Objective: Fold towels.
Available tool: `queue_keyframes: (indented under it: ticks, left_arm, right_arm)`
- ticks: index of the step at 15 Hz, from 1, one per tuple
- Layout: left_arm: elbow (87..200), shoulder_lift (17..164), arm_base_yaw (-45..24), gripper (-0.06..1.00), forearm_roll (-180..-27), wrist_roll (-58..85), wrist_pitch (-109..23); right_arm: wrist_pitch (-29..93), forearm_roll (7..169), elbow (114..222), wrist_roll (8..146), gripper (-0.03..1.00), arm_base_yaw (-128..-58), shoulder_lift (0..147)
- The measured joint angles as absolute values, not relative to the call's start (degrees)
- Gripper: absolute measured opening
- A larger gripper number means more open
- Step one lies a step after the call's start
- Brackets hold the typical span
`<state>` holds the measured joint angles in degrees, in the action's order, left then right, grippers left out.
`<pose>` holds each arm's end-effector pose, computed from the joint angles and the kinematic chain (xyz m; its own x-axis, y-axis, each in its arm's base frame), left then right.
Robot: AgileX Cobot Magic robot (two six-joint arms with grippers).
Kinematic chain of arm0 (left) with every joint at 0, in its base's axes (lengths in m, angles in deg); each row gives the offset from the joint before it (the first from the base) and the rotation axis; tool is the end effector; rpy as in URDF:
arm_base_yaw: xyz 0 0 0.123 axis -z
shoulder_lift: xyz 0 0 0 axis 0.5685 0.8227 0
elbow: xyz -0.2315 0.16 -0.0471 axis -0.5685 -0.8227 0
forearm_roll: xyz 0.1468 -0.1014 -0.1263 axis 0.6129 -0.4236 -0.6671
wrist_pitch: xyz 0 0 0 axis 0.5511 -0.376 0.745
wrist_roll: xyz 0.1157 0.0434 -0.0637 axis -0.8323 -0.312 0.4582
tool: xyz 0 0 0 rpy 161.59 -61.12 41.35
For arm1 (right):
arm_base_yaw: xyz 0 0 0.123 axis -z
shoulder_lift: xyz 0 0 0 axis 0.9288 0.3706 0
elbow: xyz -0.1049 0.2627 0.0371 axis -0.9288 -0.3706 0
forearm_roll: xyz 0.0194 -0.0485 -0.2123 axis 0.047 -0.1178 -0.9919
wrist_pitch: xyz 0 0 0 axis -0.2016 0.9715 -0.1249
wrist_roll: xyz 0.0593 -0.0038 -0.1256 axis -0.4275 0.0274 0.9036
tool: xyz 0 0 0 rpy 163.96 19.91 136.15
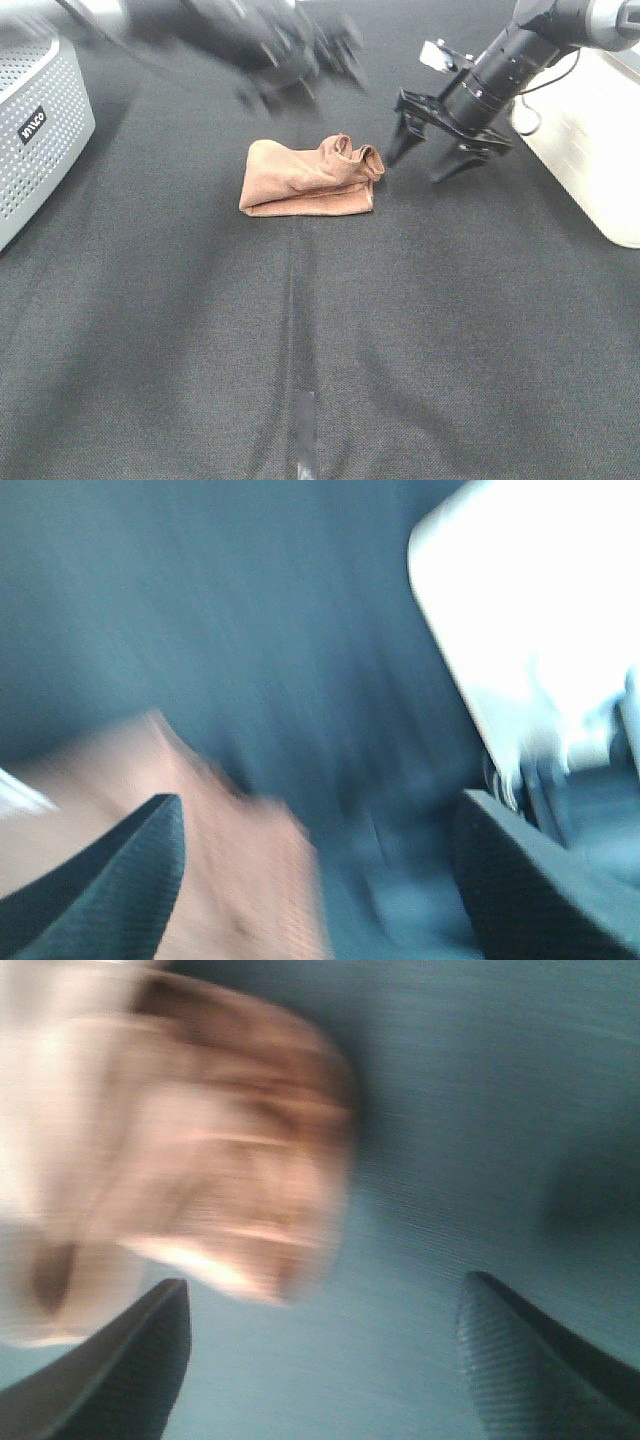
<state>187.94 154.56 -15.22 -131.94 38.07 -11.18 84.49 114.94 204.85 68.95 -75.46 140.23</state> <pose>0.5055 -0.2360 0.2030 -0.7751 -0.1747 -0.6072 0.2780 0.7687 -0.5761 0.4749 0.1304 0.1159 -0.9697 -0.0646 -0.2354 -0.1779 0.8473 0.5004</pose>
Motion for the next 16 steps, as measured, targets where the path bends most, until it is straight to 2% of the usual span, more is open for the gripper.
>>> queue_keyframes:
  ticks: [4, 7, 12, 16]
  left_arm:
    - [188.17, 152.96, -22.67, 0.71, -127.41, 37.73, -6.48]
    - [188.17, 153.01, -25.54, 0.71, -126.32, 39.1, -3.5]
    - [188.17, 153.07, -25.94, 0.71, -125.58, 41.62, -3.04]
    - [188.17, 153.13, -25.94, 0.71, -125.52, 42.2, -0.23]
  right_arm:
    - [86.61, 126.34, 209.61, 73.08, 0.7, -75.46, 140.23]
    - [87.24, 137.23, 210.47, 77.09, 0.7, -76.67, 140.29]
    - [84.03, 139.58, 210.64, 78.69, 0.7, -83.48, 144.58]
    - [81.28, 139.18, 210.64, 76.8, 0.7, -82.17, 147.62]
